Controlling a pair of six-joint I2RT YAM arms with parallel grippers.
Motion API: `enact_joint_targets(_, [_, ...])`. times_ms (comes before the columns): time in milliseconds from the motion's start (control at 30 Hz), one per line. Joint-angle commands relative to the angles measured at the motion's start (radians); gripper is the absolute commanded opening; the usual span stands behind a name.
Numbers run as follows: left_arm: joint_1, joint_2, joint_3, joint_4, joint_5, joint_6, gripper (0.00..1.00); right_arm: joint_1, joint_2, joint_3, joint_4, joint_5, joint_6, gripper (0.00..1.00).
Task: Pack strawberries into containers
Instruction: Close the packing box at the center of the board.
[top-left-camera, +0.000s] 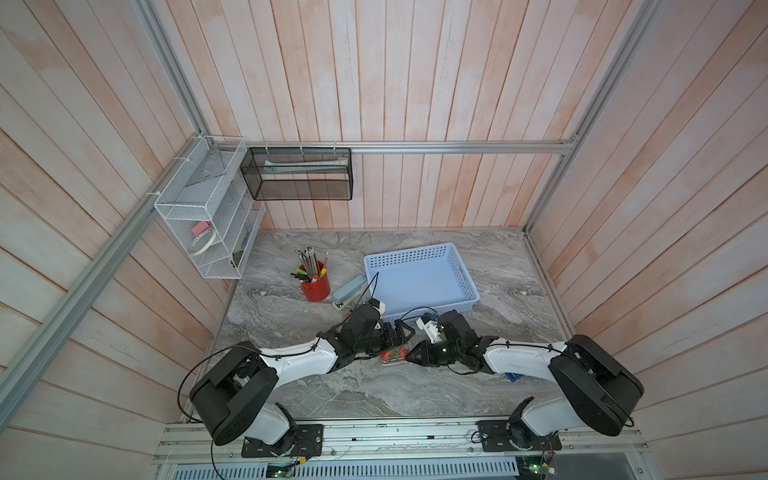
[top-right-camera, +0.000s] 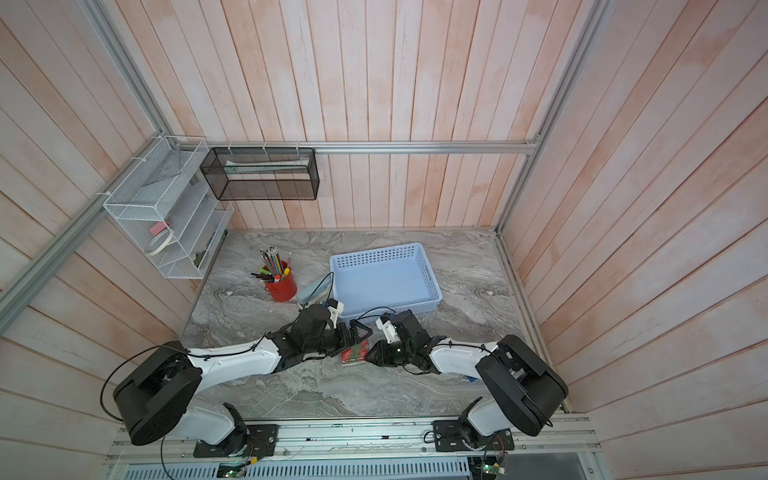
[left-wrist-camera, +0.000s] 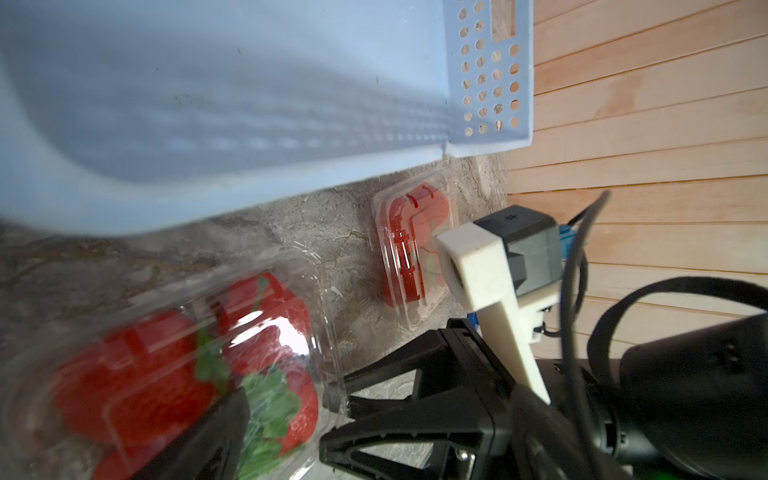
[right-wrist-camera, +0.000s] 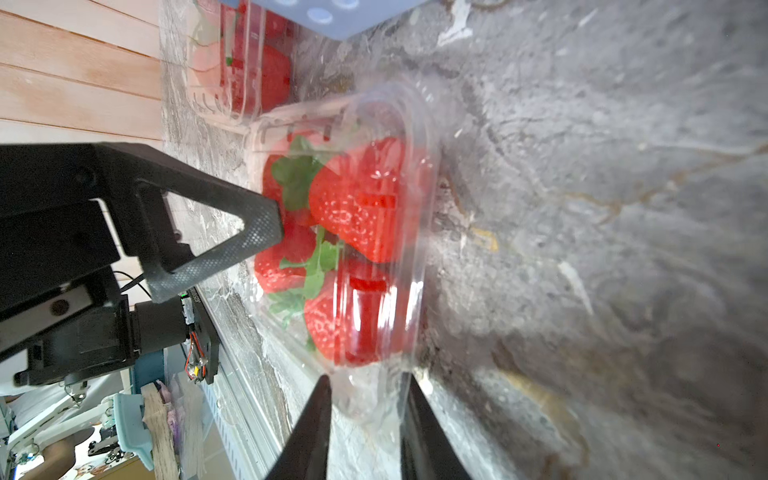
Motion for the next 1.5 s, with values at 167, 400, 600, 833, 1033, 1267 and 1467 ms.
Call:
enact_joint_targets(167, [0.006,-0.007,-0.025,-0.054,-0.010,0.005,1.00,0.005,-0.016,0.011,-0.074,0.020,-0.023,0.28])
enact_joint_targets(400, [0.007,-0.085,-0.013,-0.120,-0.041,0.031,1.00,-0.014,-0.115,0.071,-0.224,0.108,-0.088,0.29])
enact_joint_targets(600, [0.010,-0.166,-0.015,-0.180,-0.064,0.045,1.00,-0.077,-0.139,0.099,-0.234,0.116,-0.106,0.38])
enact_joint_targets(833, [0.009,-0.241,-0.040,-0.228,-0.092,0.049,1.00,-0.082,-0.111,0.151,-0.251,0.128,-0.128,0.45])
enact_joint_targets(1033, [0.009,-0.258,-0.040,-0.268,-0.098,0.068,1.00,-0.092,-0.115,0.157,-0.252,0.127,-0.120,0.45])
enact_joint_targets(1267, [0.004,-0.220,-0.003,-0.236,-0.039,0.105,1.00,-0.092,-0.047,0.200,-0.214,0.096,-0.111,0.46])
enact_joint_targets(1467, [-0.052,-0.142,0.092,-0.249,-0.011,0.163,1.00,-0.069,0.025,0.244,-0.170,0.085,-0.104,0.46])
